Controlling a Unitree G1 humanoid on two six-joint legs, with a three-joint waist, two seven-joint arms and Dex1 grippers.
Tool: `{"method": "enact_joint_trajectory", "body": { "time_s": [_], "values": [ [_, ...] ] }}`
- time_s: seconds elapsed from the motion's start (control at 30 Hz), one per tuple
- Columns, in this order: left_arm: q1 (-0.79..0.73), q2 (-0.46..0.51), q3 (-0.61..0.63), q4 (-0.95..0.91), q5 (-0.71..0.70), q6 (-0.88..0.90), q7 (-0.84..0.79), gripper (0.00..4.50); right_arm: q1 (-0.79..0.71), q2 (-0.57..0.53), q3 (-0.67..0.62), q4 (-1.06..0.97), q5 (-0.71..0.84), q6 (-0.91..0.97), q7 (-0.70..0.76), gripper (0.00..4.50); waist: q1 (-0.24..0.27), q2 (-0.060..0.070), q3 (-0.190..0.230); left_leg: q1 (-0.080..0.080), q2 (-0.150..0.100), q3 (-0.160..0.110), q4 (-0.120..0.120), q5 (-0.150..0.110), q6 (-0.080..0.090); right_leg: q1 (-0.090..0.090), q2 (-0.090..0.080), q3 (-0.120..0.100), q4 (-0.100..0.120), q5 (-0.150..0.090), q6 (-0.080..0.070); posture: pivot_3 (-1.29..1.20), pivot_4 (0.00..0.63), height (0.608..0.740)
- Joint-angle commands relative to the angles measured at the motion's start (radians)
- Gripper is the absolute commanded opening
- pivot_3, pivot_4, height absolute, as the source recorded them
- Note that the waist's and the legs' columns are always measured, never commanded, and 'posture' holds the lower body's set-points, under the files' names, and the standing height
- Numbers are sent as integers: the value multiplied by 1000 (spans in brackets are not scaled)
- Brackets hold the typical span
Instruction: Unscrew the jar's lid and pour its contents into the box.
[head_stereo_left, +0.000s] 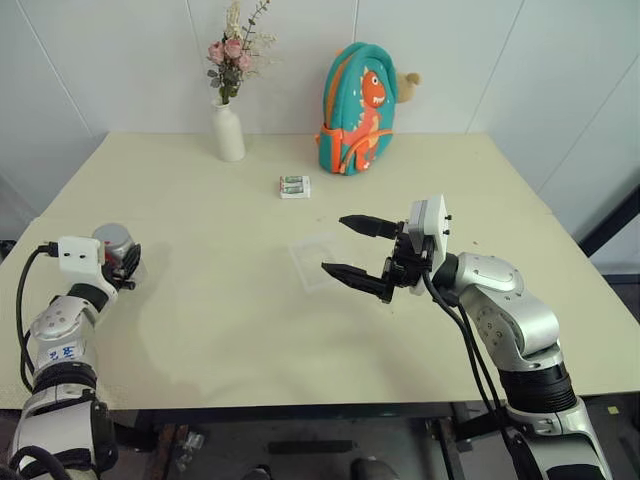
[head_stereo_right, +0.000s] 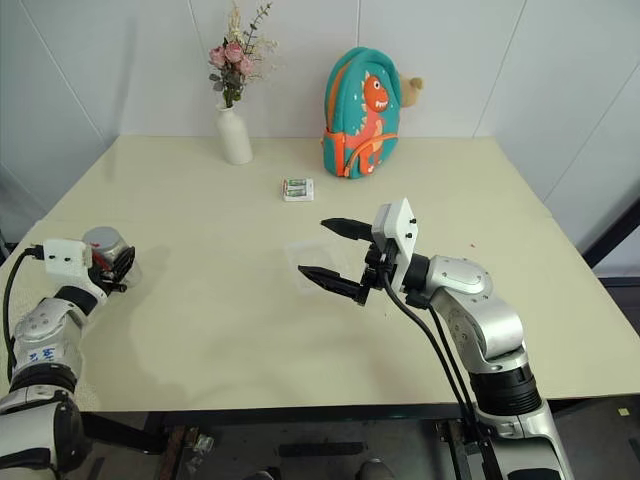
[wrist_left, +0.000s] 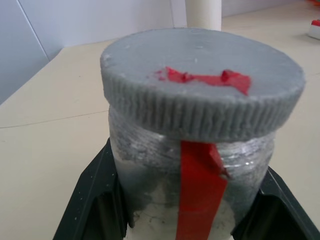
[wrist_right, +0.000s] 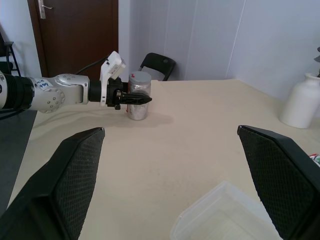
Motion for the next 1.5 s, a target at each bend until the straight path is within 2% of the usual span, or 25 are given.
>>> {"method": "enact_joint_trajectory", "body": {
  "time_s": [0.03, 0.1, 0.2, 0.27, 0.37, 0.5, 0.6, 0.8, 1.03, 1.3, 1.4, 1.5],
  "values": [
    [88, -22, 17, -471, -133, 138, -22, 1982, 2, -7, -16, -43, 23, 10, -11, 4500, 4, 0, 0, 0, 0, 0, 0, 0, 0, 0, 0, 0, 0, 0, 0, 0, 150, 740],
    [192, -21, -18, -743, -219, 309, -67, 1982, 4, -6, -16, -55, 27, 23, -21, 4500, 6, 0, 0, -3, 0, 0, 0, 0, -1, -3, 0, 0, 1, 0, 0, 0, 150, 740],
    [317, 18, -77, -1029, -334, 554, -141, 1982, -1, -5, -11, -72, 41, 66, -42, 4500, 4, 0, 0, -3, 0, 0, 0, 0, -1, -4, -1, 1, 1, 0, 0, 0, 150, 740],
    [350, 34, -112, -1129, -383, 687, -152, 1982, -9, -4, -2, -79, 40, 109, -70, 4500, 2, 0, 0, -2, 0, 0, 0, 0, -1, -3, -1, 1, 1, 0, 0, 0, 150, 740],
    [338, 35, -192, -1198, -384, 769, -198, 1982, -30, 21, 21, -88, 43, 159, -108, 4500, -1, 0, 0, 0, 0, 0, 0, 1, 1, -2, 0, 1, 2, 0, -1, 0, 150, 740],
    [280, -12, -270, -1224, -394, 826, -232, 1982, -54, 63, 58, -103, 48, 213, -149, 4500, -3, 0, 0, 0, 0, 0, 0, 3, 1, -2, 1, 2, 1, 0, -2, 0, 150, 740],
    [182, -62, -348, -1205, -387, 867, -265, 1982, -65, 94, 73, -116, 57, 272, -195, 4500, 0, 0, 0, -1, 0, 0, 0, 3, 1, -2, 1, 2, 1, 0, -2, 0, 150, 740],
    [120, -105, -416, -1189, -366, 887, -333, 1982, -82, 149, 105, -104, 29, 295, -250, 4500, -3, 0, 0, -2, 0, 0, 0, 2, 0, -4, 1, 2, 0, 0, -1, 0, 150, 740],
    [97, -130, -451, -1189, -323, 896, -341, 1982, -90, 167, 100, -95, 25, 301, -279, 4500, -1, 0, 0, -4, 0, 0, -1, 2, 0, -6, 1, 2, 1, 0, -1, 0, 150, 740],
    [102, -131, -436, -1189, -312, 906, -355, 1982, -93, 166, 99, -87, 27, 294, -275, 4500, -1, 0, 0, -4, 0, 0, -1, 2, 0, -6, 1, 2, 1, 0, -1, 0, 150, 740],
    [103, -133, -432, -1188, -308, 905, -355, 1982, -93, 166, 101, -89, 34, 292, -264, 3910, -1, 0, 0, -4, 0, 0, -1, 2, 0, -6, 1, 2, 1, 0, -1, 0, 150, 740],
    [104, -137, -430, -1190, -307, 905, -352, 1982, -92, 165, 104, -91, 41, 291, -250, 2911, -1, 0, 0, -4, 0, 0, -1, 2, 0, -6, 1, 2, 1, 0, -1, 0, 150, 740]
  ]
}}
